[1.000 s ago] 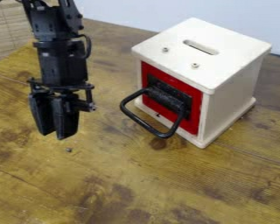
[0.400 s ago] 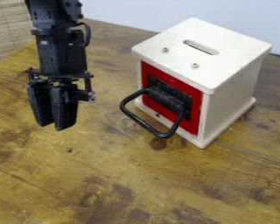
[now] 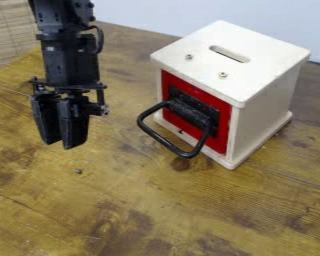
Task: Close the drawer
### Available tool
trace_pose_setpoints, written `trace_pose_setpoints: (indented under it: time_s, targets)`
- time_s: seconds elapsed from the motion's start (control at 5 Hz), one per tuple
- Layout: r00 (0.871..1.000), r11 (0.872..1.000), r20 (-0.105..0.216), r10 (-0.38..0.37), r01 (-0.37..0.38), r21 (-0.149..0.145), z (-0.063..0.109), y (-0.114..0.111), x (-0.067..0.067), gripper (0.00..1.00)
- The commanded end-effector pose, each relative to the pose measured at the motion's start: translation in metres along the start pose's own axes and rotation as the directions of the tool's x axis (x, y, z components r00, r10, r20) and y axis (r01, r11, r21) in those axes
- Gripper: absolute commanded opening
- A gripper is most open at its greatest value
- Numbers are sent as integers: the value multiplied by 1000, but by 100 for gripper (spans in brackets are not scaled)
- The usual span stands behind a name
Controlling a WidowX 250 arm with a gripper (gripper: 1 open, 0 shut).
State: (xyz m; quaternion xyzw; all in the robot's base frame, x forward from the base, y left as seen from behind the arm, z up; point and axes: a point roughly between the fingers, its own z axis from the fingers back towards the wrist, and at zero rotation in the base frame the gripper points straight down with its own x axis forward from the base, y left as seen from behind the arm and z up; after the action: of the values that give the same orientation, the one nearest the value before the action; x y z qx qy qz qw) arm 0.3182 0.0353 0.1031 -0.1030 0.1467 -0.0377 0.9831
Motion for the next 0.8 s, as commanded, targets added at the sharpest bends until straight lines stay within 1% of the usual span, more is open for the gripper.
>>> trace_pose_setpoints:
  time_s: [0.0,0.6]
  targets:
    - [998,1000,61,11,-12,16,16,6,1,100]
    - [999,1000,35,16,-16,13,5,6,6,100]
